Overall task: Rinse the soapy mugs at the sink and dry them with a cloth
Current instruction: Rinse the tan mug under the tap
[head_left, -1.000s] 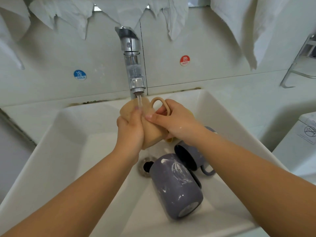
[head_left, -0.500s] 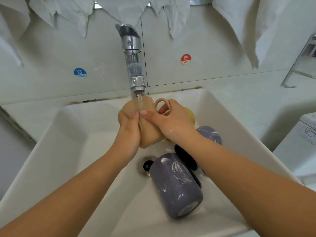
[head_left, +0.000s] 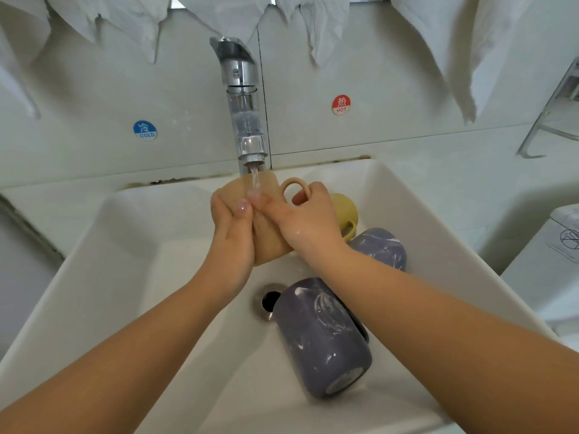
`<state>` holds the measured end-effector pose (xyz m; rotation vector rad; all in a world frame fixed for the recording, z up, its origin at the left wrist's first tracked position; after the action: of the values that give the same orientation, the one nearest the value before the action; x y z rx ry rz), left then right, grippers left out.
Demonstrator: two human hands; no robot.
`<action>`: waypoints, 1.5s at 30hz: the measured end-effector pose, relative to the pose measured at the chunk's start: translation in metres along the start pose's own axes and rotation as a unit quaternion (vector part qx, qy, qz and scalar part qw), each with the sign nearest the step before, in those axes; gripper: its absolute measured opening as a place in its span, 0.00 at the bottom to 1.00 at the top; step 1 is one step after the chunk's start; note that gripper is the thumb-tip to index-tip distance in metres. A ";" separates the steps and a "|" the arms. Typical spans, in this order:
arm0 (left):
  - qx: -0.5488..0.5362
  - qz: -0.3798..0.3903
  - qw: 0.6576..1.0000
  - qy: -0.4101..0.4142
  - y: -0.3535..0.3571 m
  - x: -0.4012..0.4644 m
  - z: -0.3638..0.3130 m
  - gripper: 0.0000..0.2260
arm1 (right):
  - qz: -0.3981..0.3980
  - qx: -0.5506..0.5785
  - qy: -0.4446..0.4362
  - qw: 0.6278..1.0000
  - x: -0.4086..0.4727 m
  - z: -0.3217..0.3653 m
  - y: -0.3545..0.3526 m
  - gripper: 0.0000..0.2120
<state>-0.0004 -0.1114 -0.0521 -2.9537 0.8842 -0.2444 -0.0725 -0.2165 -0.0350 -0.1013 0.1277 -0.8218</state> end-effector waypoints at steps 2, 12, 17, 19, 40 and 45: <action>0.017 0.023 0.999 0.025 0.006 -0.003 -0.004 0.20 | -0.034 0.017 0.002 0.999 0.003 0.000 -0.005 0.26; 0.005 0.041 0.999 0.024 0.007 -0.008 -0.004 0.28 | 0.017 0.031 0.045 0.998 0.003 -0.002 -0.007 0.29; 0.020 0.023 0.999 0.009 0.001 -0.005 -0.001 0.28 | 0.020 0.025 0.027 0.999 0.007 -0.004 0.001 0.27; 0.005 -0.002 1.000 -0.020 -0.009 0.002 0.003 0.26 | 0.093 -0.003 0.016 0.996 0.004 -0.002 0.007 0.28; -0.042 -0.039 0.993 -0.108 0.007 -0.002 0.005 0.17 | -0.044 -0.083 -0.136 0.986 0.001 0.012 -0.012 0.13; -0.119 0.000 0.981 -0.156 0.004 0.003 0.002 0.20 | -0.009 -0.103 -0.169 0.980 -0.007 0.015 -0.006 0.11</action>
<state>0.0005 -0.1160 -0.0542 -3.0789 0.9243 0.3416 -0.0792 -0.2148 -0.0186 -0.4365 -0.1092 -0.7964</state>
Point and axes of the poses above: each hand's wrist, its own x-axis towards the middle knuckle, its own y-axis out of the palm, z = x × y, the point moved 7 cm from there along x, towards the middle knuckle, and after that the axes turned 4 degrees about y, right-handed, at the moved point
